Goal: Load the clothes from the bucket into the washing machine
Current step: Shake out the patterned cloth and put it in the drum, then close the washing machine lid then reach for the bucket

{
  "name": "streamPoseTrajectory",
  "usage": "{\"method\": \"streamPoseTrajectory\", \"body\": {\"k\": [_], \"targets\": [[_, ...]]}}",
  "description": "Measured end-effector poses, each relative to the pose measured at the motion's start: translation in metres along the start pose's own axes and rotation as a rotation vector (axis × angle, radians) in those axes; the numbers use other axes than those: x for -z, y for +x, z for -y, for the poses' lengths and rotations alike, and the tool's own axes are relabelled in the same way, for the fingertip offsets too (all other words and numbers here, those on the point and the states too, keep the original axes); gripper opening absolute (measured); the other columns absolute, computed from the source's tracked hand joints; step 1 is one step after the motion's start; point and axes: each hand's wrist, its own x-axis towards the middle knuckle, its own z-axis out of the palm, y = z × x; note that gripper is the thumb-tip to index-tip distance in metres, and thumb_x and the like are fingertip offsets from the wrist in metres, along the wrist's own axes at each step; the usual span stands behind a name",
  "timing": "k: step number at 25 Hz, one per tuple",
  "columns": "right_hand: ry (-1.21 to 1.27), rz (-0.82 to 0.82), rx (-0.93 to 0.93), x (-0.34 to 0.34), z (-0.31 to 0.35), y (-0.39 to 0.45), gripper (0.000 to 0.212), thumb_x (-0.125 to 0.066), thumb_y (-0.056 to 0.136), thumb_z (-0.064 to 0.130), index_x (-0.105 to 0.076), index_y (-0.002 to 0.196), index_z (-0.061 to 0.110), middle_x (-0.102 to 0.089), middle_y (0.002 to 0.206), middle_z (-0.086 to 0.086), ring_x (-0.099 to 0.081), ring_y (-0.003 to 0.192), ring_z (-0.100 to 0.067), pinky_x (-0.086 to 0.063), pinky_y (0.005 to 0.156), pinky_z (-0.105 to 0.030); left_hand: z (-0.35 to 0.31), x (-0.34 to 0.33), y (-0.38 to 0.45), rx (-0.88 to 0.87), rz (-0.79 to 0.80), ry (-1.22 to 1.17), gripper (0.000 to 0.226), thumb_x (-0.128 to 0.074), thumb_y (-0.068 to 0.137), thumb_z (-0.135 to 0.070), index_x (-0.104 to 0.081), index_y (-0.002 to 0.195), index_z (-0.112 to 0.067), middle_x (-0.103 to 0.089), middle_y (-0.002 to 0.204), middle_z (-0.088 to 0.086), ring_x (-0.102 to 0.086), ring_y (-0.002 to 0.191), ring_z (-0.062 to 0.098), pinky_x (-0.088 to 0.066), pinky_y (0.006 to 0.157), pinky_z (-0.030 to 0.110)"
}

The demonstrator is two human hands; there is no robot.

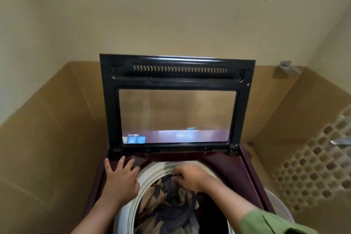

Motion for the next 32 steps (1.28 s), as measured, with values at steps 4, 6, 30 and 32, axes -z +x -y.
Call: {"method": "streamPoseTrajectory", "body": {"k": [4, 6, 30, 32], "targets": [[0.001, -0.323, 0.085, 0.101, 0.020, 0.005, 0.031, -0.048, 0.089, 0.016, -0.069, 0.113, 0.019, -0.070, 0.117, -0.004, -0.062, 0.110, -0.027, -0.049, 0.092, -0.035, -0.008, 0.098, 0.060, -0.090, -0.395, -0.280, 0.034, -0.057, 0.078, -0.021, -0.071, 0.108, -0.014, -0.063, 0.129, 0.011, -0.057, 0.123, 0.031, -0.042, 0.104, 0.051], [-0.053, -0.609, 0.122, 0.155, 0.027, 0.004, 0.028, -0.050, 0.087, 0.013, -0.070, 0.106, 0.015, -0.072, 0.108, -0.007, -0.063, 0.103, -0.030, -0.050, 0.087, -0.036, -0.012, 0.154, 0.092, -0.213, -0.557, -0.336, 0.040, -0.064, 0.077, -0.012, -0.067, 0.117, -0.009, -0.055, 0.138, 0.016, -0.048, 0.131, 0.034, -0.036, 0.112, 0.046], [-0.142, -0.605, -0.292, 0.251, 0.025, -0.010, 0.082, -0.049, 0.094, 0.041, 0.004, 0.154, 0.024, 0.007, 0.163, 0.002, 0.017, 0.148, -0.022, 0.002, 0.117, -0.059, -0.032, 0.226, 0.158, 0.146, -0.445, -0.050, 0.094, -0.054, 0.078, -0.046, -0.001, 0.153, -0.027, -0.013, 0.156, -0.003, -0.007, 0.146, 0.023, -0.001, 0.117, 0.058], [-0.148, -0.598, -0.284, 0.248, 0.027, -0.019, 0.083, -0.050, 0.094, 0.041, 0.006, 0.154, 0.025, 0.008, 0.163, 0.003, 0.017, 0.148, -0.022, 0.002, 0.116, -0.060, -0.037, 0.228, 0.149, 0.164, -0.447, -0.050, 0.093, -0.054, 0.078, -0.047, -0.002, 0.153, -0.027, -0.013, 0.155, -0.003, -0.008, 0.146, 0.024, -0.001, 0.117, 0.058]]}}
